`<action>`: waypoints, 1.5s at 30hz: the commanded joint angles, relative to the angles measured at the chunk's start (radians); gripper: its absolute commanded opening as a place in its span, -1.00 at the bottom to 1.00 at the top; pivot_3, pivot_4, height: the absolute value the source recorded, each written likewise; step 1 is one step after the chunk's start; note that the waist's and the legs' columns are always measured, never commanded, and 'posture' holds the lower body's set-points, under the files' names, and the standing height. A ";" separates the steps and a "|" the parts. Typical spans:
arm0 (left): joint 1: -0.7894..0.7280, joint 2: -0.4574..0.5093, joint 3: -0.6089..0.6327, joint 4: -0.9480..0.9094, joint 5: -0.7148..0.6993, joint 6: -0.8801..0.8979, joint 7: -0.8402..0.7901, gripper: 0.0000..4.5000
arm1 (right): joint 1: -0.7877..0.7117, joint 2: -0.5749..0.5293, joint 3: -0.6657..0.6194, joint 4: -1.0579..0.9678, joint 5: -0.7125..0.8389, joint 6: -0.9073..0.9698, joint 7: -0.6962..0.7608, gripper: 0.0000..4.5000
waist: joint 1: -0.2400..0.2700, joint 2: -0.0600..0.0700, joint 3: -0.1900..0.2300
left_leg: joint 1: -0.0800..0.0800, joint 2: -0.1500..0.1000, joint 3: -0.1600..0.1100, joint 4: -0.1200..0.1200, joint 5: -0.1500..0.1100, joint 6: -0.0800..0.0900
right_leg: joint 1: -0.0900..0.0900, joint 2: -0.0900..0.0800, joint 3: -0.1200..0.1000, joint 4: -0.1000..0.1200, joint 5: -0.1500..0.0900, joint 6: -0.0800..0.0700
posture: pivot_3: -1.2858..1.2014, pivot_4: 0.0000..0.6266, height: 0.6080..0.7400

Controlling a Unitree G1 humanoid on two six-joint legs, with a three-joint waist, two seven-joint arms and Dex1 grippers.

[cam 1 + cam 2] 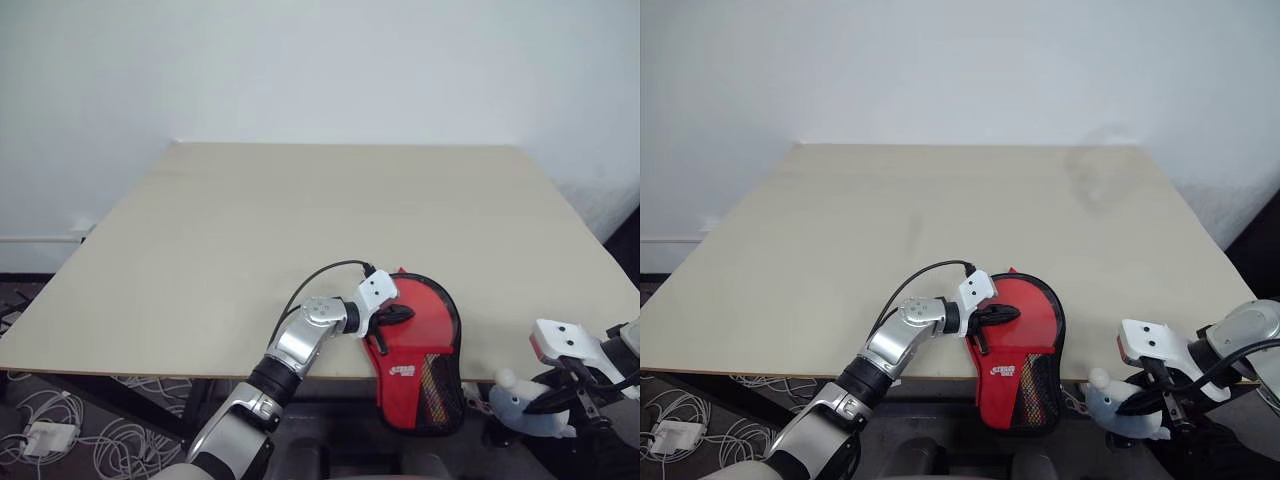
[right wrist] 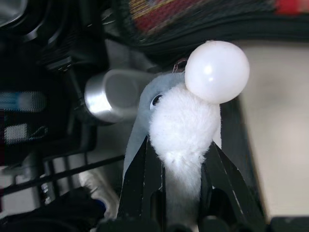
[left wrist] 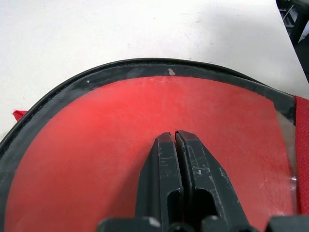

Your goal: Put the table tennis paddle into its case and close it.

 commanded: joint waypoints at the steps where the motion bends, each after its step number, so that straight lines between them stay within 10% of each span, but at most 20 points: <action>1: 0.026 0.023 -0.013 0.047 0.040 0.023 0.010 -1.00 | 0.015 -0.026 -0.002 -0.051 0.019 -0.021 0.032 -0.84 | 0.000 0.000 0.000 | 0.000 0.000 0.000 0.000 0.000 0.000 | 0.000 0.000 0.000 0.000 0.000 0.000 | 0.03 -1.00 1.00; 13: 0.026 0.021 -0.007 0.052 0.045 0.017 0.037 -1.00 | 0.107 -0.020 0.006 -0.178 0.032 -0.041 0.019 -0.84 | 0.000 -0.001 -0.001 | 0.001 0.000 0.000 0.001 0.000 0.000 | 0.000 0.000 0.000 0.000 0.000 0.000 | 0.03 -1.00 1.00; 23: 0.048 0.083 0.029 -0.059 0.017 0.052 0.015 -1.00 | -0.214 0.027 0.054 -0.025 0.074 0.023 0.006 0.71 | -0.014 -0.001 -0.001 | 0.004 0.001 0.001 0.000 0.000 -0.001 | 0.001 0.000 0.000 0.000 0.000 -0.001 | 0.03 -1.00 1.00; 25: 0.061 0.123 0.048 -0.145 -0.002 0.091 0.002 -0.74 | -0.341 0.063 0.077 0.040 0.079 0.047 0.002 1.00 | -0.022 -0.002 -0.001 | 0.004 0.001 0.000 -0.001 0.000 -0.001 | 0.003 0.001 0.000 0.000 0.000 -0.001 | 0.03 -1.00 1.00; 36: 0.093 0.316 0.373 -0.526 -0.165 0.322 0.081 0.98 | -0.733 0.414 0.143 0.341 0.028 0.200 -0.291 1.00 | -0.022 -0.008 0.004 | 0.002 0.002 0.000 -0.001 -0.001 -0.001 | 0.001 0.001 0.000 0.001 0.004 -0.004 | 0.03 -1.00 1.00; 45: 0.289 0.484 0.792 -0.526 -0.200 0.332 0.255 0.99 | -0.841 0.715 0.104 0.530 -0.007 0.250 -0.620 1.00 | -0.027 -0.007 0.004 | -0.002 0.002 0.002 -0.002 0.000 -0.001 | -0.005 0.001 0.001 0.005 0.005 -0.003 | 0.03 -1.00 1.00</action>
